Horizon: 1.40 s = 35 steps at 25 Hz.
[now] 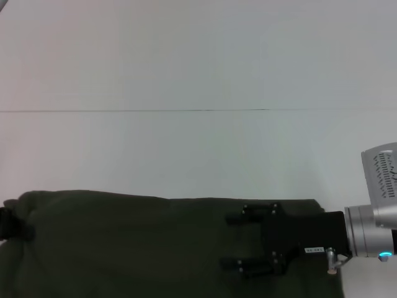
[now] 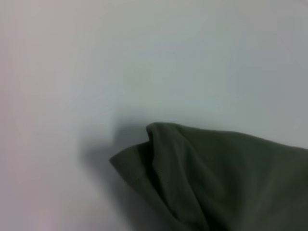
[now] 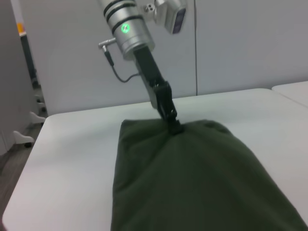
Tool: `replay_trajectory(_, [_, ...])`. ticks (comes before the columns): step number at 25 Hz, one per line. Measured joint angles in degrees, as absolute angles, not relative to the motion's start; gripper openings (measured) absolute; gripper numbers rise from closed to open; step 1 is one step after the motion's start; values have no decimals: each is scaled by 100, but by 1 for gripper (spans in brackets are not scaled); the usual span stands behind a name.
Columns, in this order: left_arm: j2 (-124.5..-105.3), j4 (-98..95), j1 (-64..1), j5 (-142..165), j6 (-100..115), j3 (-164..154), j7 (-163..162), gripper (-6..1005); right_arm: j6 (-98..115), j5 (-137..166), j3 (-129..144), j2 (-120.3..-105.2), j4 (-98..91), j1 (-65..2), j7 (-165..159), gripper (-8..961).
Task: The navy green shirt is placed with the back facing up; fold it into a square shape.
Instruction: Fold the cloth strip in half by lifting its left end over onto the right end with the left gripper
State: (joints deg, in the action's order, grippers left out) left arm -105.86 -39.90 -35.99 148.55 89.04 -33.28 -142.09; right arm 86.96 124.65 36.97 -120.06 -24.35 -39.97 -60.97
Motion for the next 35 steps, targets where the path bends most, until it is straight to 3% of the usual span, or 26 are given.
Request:
replay_trajectory(8, [-10297, -4437, -3624, 15091, 9349, -3098, -14219, 119, 8661, 12485, 3848, -12005, -2434, -3971, -6102, 865])
replay_trajectory(21, [-10184, -4638, -3807, 15230, 9959, -2890, -14481, 117, 8546, 12462, 3936, -12023, -2434, -3908, -6091, 862])
replay_trajectory(28, [-10316, -4641, -4028, 14456, 10759, -2579, -14559, 116, 8513, 12458, 3890, -11998, -2532, -3769, -5946, 861])
replay_trajectory(35, [-10664, -4665, -4266, 13661, 11174, -2594, -14749, 117, 8362, 12449, 3844, -11979, -2723, -3560, -5984, 862])
